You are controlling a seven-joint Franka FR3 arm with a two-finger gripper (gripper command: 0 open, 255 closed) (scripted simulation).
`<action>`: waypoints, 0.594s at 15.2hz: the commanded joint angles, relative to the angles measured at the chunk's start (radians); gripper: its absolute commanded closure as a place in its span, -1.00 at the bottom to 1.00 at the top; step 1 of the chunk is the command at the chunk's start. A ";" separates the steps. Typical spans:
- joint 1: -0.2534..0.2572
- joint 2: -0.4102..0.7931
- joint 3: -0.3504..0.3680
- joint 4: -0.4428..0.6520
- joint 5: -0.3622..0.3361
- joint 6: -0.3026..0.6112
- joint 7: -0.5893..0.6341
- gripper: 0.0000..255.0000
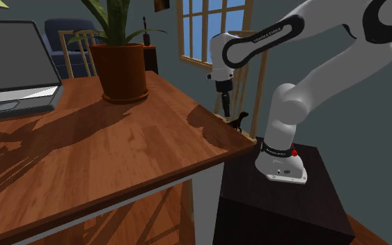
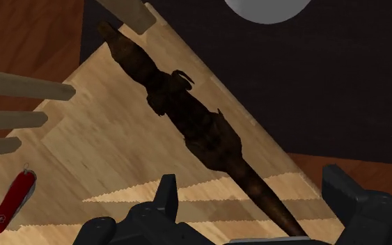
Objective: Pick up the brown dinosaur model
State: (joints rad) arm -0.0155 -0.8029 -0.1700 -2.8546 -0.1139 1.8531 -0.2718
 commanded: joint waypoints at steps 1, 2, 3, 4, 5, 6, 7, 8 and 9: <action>-0.013 0.017 -0.025 -0.060 -0.038 0.074 -0.044 -1.00; -0.019 0.033 -0.038 -0.084 -0.057 0.111 -0.064 -1.00; -0.026 0.050 -0.049 -0.104 -0.075 0.147 -0.082 -1.00; -0.027 0.062 -0.052 -0.112 -0.077 0.166 -0.082 -1.00; -0.027 0.075 -0.054 -0.120 -0.080 0.187 -0.081 -1.00; -0.027 0.088 -0.057 -0.128 -0.082 0.207 -0.081 -1.00; -0.028 0.102 -0.060 -0.135 -0.085 0.228 -0.081 -1.00; -0.028 0.116 -0.062 -0.142 -0.087 0.249 -0.080 -1.00; -0.028 0.131 -0.065 -0.149 -0.090 0.271 -0.080 -1.00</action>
State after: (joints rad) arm -0.0454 -0.6886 -0.2332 -2.9985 -0.2025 2.1018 -0.3528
